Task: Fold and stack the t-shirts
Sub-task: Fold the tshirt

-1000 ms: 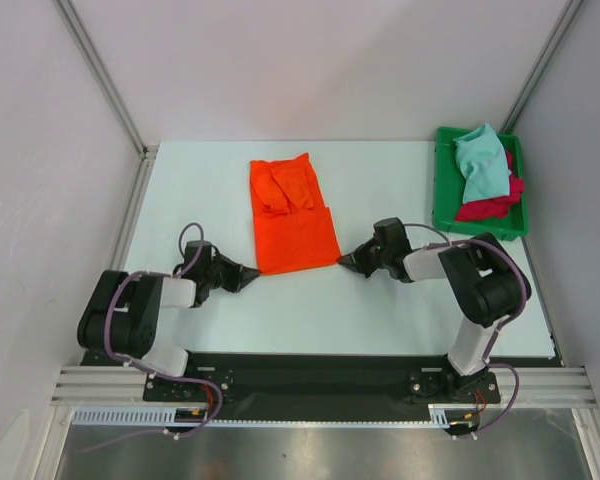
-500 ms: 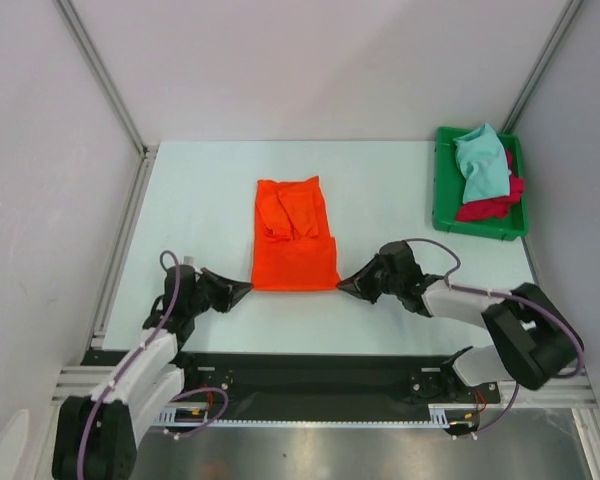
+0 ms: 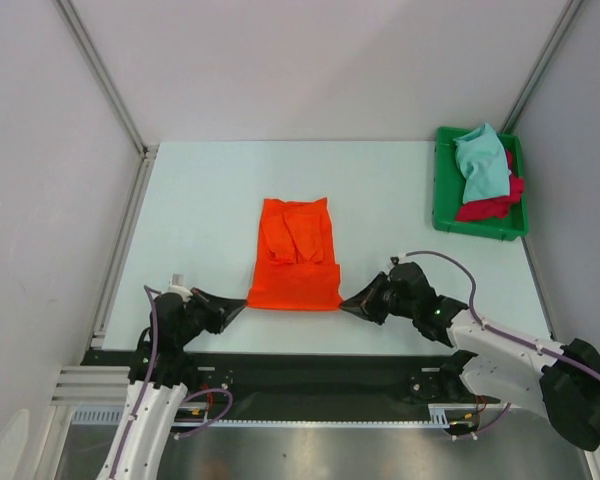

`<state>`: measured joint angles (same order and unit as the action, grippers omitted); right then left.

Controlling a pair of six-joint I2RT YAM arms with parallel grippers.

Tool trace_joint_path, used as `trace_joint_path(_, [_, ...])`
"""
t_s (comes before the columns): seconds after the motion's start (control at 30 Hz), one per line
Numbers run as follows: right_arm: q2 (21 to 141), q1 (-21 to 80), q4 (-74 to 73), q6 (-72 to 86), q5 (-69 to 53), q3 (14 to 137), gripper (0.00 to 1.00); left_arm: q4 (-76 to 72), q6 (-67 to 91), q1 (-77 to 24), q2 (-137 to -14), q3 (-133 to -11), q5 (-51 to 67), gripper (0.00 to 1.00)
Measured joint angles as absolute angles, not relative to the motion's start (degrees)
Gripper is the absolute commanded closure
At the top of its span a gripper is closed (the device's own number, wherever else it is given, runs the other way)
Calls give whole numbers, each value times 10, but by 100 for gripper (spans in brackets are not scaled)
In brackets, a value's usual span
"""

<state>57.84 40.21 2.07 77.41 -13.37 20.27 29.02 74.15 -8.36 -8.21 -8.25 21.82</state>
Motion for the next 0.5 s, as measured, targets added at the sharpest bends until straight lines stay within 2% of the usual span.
trace_joint_path(0.13, [566, 407, -11, 752, -136, 208, 100, 357, 739, -84, -65, -98, 218, 100])
trace_joint_path(0.23, [578, 401, -39, 726, -147, 236, 100, 376, 729, -84, -101, -114, 217, 100])
trace_joint_path(0.5, [736, 317, -66, 628, -211, 412, 100, 290, 680, -84, -374, -223, 206, 100])
